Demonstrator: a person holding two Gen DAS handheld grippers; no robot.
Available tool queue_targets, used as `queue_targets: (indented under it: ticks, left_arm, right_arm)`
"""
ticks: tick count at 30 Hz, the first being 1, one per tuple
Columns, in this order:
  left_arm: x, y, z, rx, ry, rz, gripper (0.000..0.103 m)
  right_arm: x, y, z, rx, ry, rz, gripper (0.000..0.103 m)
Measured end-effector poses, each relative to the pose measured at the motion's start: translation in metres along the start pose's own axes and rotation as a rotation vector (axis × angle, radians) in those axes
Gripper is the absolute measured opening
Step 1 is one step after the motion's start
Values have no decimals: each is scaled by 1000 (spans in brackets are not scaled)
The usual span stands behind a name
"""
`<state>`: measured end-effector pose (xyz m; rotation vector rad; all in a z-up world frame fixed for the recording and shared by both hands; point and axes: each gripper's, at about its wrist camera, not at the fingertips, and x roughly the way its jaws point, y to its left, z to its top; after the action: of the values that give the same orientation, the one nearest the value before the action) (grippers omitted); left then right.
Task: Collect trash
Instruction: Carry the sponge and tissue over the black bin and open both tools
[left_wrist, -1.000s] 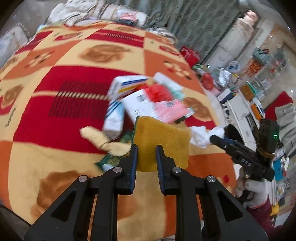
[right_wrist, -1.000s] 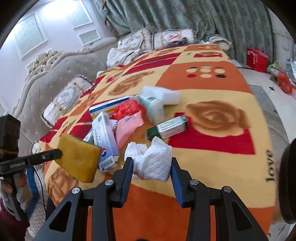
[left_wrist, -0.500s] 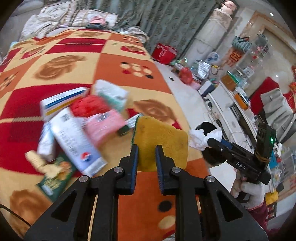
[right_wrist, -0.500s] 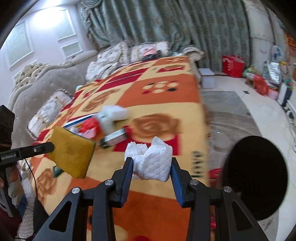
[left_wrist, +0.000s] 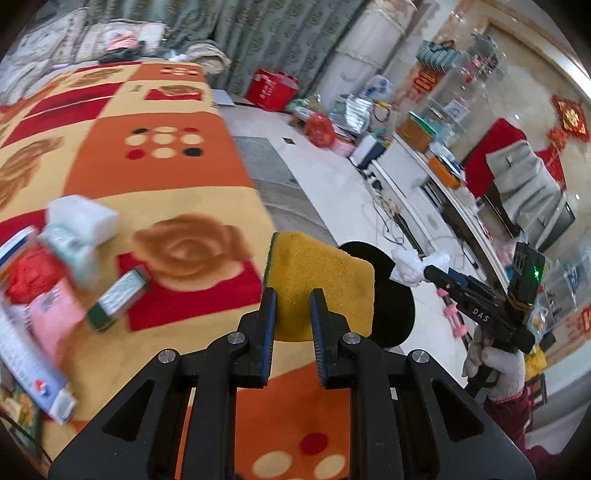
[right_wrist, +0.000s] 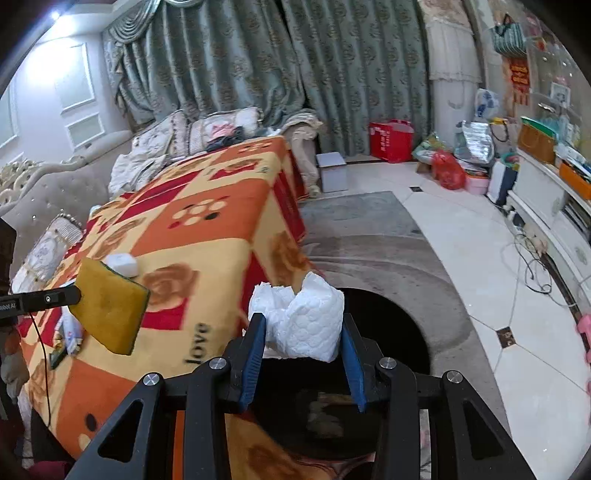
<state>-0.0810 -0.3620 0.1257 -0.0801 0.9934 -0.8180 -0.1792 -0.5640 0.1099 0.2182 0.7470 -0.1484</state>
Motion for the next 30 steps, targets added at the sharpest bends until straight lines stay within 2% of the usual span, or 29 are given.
queue_targets:
  ticks: [7, 11, 20, 25, 28, 30]
  left_arm:
    - [38, -26, 15, 30, 37, -32, 16]
    - [58, -37, 22, 52, 53, -43, 16]
    - [104, -54, 27, 75, 113, -66, 16]
    - [119, -65, 25, 92, 133, -72, 16]
    - [125, -73, 23, 106, 148, -69, 16]
    - [128, -77, 22, 107, 161, -75, 17]
  right_arm:
    - [9, -46, -16, 43, 13, 2, 38]
    - [9, -62, -23, 72, -12, 15, 38]
    - [16, -67, -29, 83, -56, 22, 38]
    - [24, -63, -27, 79, -42, 8, 38]
    - [25, -67, -29, 119, -47, 3, 45]
    - [24, -72, -29, 170, -47, 4, 46]
